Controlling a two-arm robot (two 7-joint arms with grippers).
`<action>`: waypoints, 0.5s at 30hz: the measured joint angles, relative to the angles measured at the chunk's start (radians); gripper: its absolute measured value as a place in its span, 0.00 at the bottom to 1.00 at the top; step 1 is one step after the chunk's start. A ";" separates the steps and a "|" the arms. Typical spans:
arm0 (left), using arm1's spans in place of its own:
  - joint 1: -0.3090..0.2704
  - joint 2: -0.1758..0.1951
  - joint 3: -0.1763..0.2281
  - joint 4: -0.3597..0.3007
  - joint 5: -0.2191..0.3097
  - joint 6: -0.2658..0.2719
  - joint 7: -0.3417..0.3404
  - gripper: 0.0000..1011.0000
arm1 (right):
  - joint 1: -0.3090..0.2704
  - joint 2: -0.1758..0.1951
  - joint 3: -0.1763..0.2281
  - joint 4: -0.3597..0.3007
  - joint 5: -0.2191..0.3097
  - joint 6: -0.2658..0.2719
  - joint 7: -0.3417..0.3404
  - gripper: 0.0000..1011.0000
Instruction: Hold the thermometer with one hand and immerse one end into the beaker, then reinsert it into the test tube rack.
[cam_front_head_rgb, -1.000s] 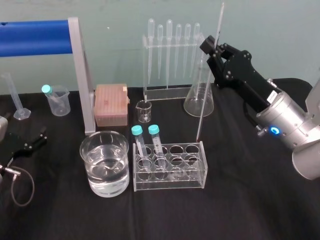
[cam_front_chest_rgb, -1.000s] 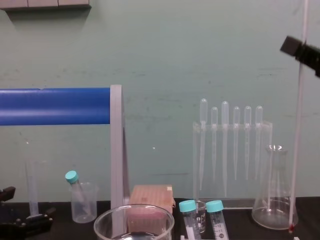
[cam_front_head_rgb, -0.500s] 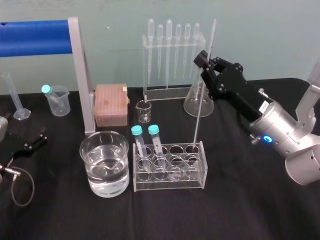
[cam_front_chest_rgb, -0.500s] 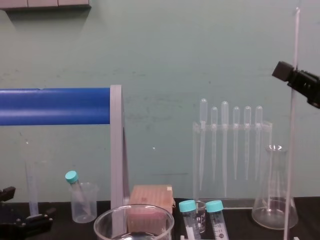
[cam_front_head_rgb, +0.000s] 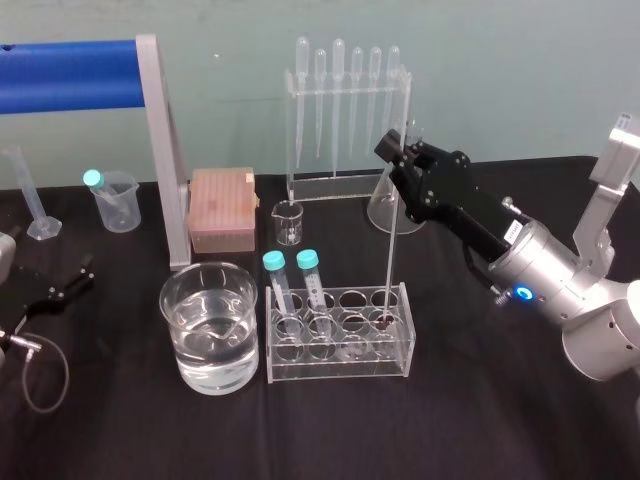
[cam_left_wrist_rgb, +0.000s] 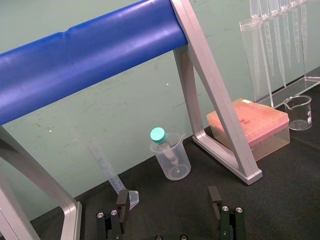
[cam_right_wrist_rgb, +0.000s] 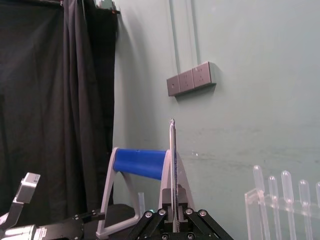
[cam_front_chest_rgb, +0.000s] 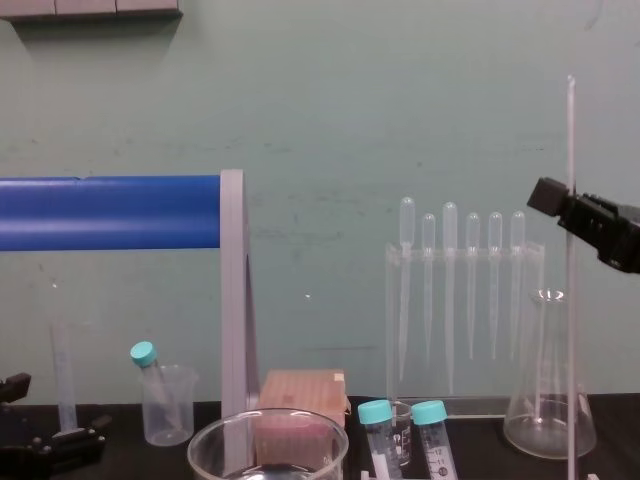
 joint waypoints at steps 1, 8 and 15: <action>0.000 0.000 0.000 0.000 0.000 0.000 0.000 1.00 | 0.001 0.000 -0.002 0.004 -0.001 0.003 0.000 0.05; 0.000 0.000 0.000 0.000 0.000 0.000 0.000 1.00 | 0.010 -0.007 -0.011 0.035 -0.001 0.006 0.008 0.05; 0.000 0.000 0.000 0.000 0.000 0.000 0.000 1.00 | 0.023 -0.013 -0.021 0.059 -0.001 0.015 0.014 0.05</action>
